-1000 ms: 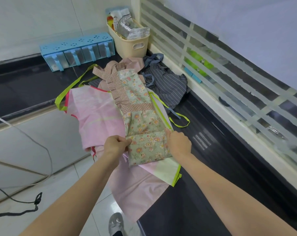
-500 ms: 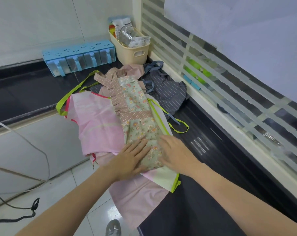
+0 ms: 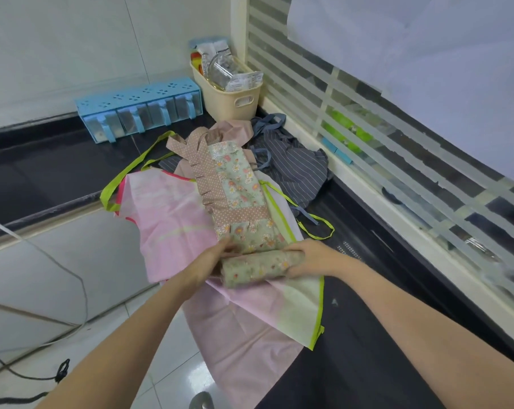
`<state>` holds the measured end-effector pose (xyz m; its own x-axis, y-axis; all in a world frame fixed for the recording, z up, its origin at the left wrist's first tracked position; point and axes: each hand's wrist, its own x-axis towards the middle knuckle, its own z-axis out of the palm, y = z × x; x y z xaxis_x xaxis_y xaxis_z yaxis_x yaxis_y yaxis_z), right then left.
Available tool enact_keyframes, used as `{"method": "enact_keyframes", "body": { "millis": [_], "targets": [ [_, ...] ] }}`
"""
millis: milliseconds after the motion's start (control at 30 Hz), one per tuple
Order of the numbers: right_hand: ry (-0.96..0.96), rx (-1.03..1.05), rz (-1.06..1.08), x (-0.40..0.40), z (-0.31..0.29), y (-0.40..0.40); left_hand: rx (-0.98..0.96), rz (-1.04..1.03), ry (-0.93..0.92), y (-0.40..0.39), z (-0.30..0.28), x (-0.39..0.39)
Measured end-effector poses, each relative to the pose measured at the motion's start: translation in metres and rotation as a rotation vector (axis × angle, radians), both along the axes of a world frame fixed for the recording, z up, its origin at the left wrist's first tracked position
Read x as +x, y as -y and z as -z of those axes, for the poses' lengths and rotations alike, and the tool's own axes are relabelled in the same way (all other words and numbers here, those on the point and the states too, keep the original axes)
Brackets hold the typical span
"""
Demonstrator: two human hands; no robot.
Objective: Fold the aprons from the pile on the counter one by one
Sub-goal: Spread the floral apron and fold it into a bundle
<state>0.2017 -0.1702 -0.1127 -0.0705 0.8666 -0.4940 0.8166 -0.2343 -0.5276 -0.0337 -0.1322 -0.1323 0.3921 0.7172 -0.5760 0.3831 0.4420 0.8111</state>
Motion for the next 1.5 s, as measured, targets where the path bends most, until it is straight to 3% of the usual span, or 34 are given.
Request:
{"method": "enact_keyframes", "body": {
  "millis": [100,167,267,367,433,567,700,767,867,933,967,1067,1133,1200,1367,1500],
  "targets": [
    [-0.328,-0.006,0.348,0.002,0.001,-0.014,-0.105,-0.186,0.122,-0.009,0.003,-0.005],
    [-0.380,0.078,0.484,-0.007,0.010,-0.024,-0.128,-0.236,0.196,-0.012,0.000,-0.006],
    [-0.194,0.153,0.522,-0.025,0.019,-0.039,0.001,-0.191,0.132,-0.011,0.001,-0.007],
    [0.074,0.249,0.425,-0.043,0.020,-0.050,0.183,-0.166,-0.042,-0.017,0.005,-0.008],
    [0.285,0.321,0.351,-0.055,0.019,-0.055,0.203,-0.195,-0.130,-0.026,0.012,-0.008],
    [0.572,0.383,0.246,-0.075,0.012,-0.067,0.086,-0.289,-0.124,-0.038,0.023,-0.012],
    [0.666,0.274,0.094,-0.079,0.017,-0.079,0.014,-0.249,-0.230,-0.052,0.024,-0.017],
    [0.646,0.220,0.092,-0.078,0.018,-0.083,0.160,-0.169,-0.419,-0.059,0.020,-0.012],
    [0.656,0.184,0.103,-0.081,0.018,-0.087,0.740,-0.034,-0.795,-0.059,0.017,-0.014],
    [0.650,0.160,0.149,-0.085,0.018,-0.086,1.138,0.160,-0.751,-0.059,0.020,-0.019],
    [0.633,0.151,0.191,-0.083,0.017,-0.088,1.231,0.340,-0.708,-0.059,0.022,-0.020],
    [0.619,0.326,0.165,-0.079,0.012,-0.091,1.068,0.778,-0.721,-0.064,0.021,-0.023],
    [0.591,0.630,-0.090,-0.078,0.013,-0.088,0.927,0.913,-0.783,-0.069,0.018,-0.027],
    [0.464,0.710,-0.350,-0.077,0.017,-0.081,0.850,0.929,-0.755,-0.077,0.012,-0.025],
    [0.308,0.363,-0.473,-0.064,0.007,-0.092,0.587,0.789,-0.466,-0.105,-0.008,-0.019],
    [0.123,0.209,-0.245,-0.054,-0.003,-0.121,0.258,0.574,-0.317,-0.126,-0.010,-0.025]
  ]
}}
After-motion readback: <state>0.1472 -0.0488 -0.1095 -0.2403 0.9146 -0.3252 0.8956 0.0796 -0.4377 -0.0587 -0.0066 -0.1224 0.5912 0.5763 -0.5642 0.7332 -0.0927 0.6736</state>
